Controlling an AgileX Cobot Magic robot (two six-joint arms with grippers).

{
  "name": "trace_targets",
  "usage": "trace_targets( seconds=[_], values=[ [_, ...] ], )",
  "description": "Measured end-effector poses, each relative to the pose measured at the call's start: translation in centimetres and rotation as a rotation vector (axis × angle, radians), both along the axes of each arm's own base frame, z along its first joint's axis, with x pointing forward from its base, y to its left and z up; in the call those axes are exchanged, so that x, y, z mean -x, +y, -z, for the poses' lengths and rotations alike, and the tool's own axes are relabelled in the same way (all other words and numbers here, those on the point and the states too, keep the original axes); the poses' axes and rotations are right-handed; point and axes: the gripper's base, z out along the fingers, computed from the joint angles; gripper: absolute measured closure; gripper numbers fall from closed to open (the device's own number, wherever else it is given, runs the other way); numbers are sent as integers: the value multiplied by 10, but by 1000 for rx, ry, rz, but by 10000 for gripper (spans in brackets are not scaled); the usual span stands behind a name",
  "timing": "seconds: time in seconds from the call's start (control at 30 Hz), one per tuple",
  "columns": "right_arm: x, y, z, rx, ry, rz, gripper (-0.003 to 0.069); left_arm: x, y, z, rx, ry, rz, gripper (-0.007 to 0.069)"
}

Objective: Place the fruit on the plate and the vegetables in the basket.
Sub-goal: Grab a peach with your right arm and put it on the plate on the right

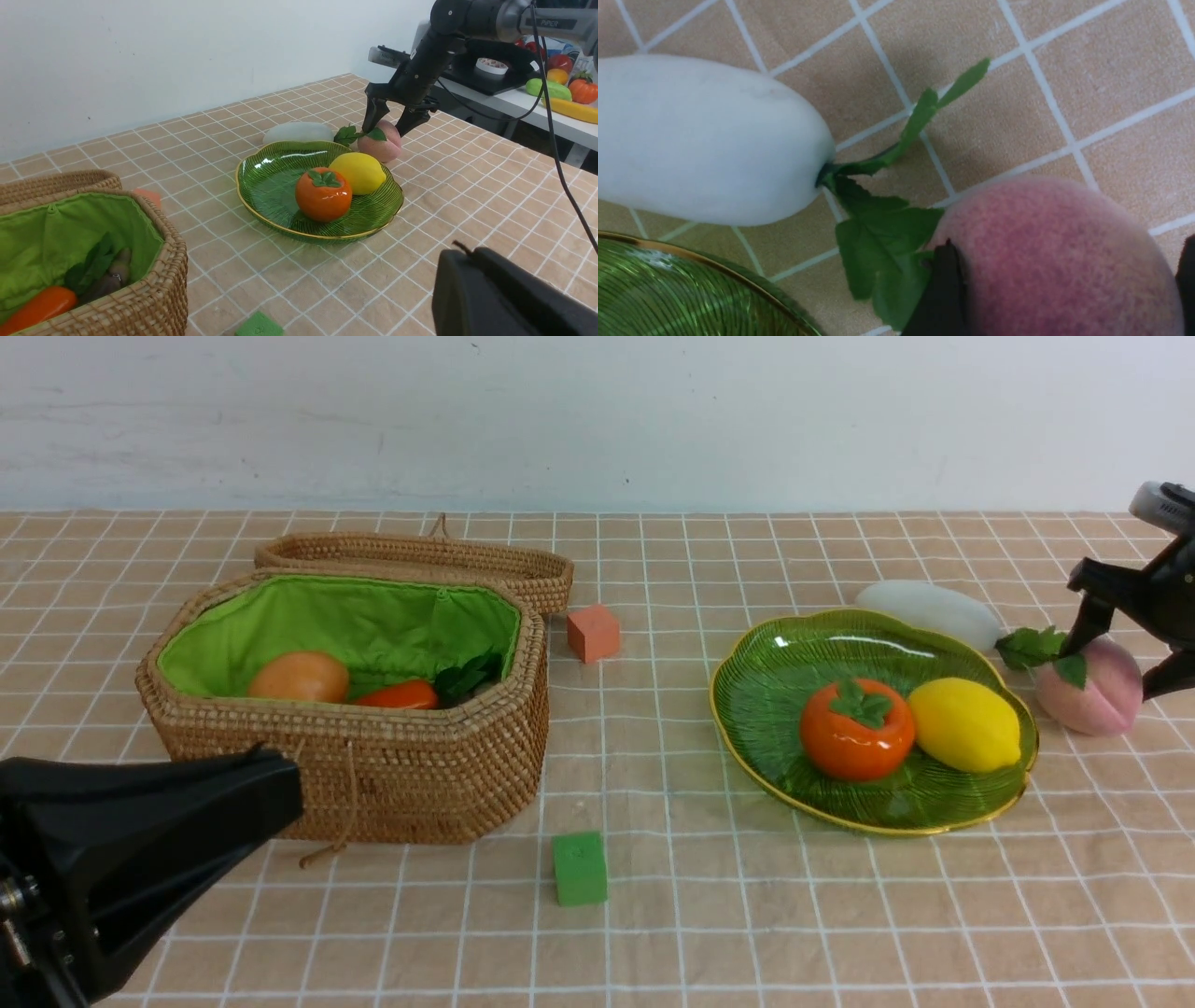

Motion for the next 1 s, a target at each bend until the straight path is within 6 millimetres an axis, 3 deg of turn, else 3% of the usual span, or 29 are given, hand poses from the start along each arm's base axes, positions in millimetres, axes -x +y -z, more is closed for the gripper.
trace_targets(
  seconds=[0.47, 0.57, 0.8, 1.0],
  values=[
    [4, 1, -2, 45, 26, -144, 97, -1, 0, 0, -2, 2, 0, 636],
    [10, 0, -13, 76, 47, -165, 97, -1, -1, 1, -4, 5, 0, 636],
    [30, 3, -79, 141, -39, -171, 102, -2, -1, 1, -6, 4, -1, 633],
    [33, 5, -84, 124, -34, -175, 167, -2, 0, 1, -8, 1, -3, 633]
  ],
)
